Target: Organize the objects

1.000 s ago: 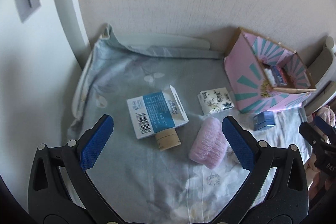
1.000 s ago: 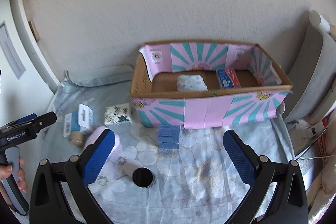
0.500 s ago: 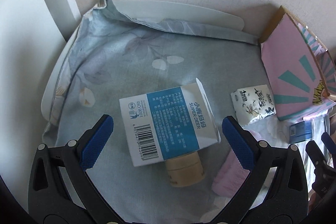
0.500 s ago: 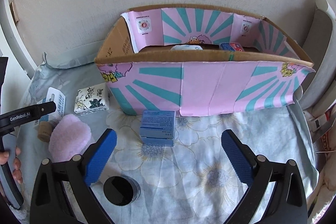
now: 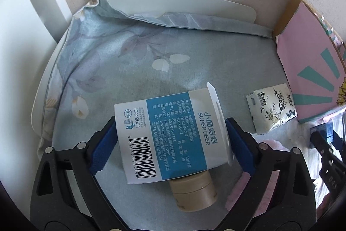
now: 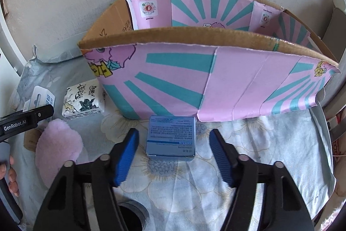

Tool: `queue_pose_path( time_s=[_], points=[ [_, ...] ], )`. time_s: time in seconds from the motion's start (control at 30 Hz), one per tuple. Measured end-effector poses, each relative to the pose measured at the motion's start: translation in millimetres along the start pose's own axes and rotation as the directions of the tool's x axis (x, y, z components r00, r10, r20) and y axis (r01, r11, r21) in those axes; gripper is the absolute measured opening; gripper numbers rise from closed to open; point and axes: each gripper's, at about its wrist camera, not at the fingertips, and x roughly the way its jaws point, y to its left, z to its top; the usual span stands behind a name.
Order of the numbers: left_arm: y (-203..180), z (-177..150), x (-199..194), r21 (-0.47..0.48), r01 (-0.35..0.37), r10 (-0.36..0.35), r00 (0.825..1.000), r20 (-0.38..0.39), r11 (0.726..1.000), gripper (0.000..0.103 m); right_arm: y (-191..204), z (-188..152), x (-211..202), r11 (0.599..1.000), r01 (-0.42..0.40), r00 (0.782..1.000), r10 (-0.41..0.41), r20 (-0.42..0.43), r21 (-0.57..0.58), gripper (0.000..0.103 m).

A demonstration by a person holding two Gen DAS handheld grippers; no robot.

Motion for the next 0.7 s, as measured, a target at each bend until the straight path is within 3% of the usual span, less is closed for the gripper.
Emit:
queue_pose_path(
  time_s=[0.17, 0.43, 0.7],
  points=[
    [0, 3, 0, 0.005, 0.003, -0.003, 1.000, 0.006, 1.000, 0.092, 0, -1, 6, 1.000, -0.015, 1.000, 0.015, -0.019, 0.006, 0.035],
    [5, 10, -6, -0.013, 0.017, -0.017, 1.000, 0.020, 1.000, 0.092, 2, 0, 4, 1.000, -0.023, 1.000, 0.023, -0.016, -0.009, 0.035],
    [7, 26, -41, -0.023, 0.027, -0.025, 0.997, 0.077, 0.999, 0.092, 2, 4, -18, 0.998, -0.055, 0.998, 0.055, 0.004, -0.018, 0.035]
  ],
)
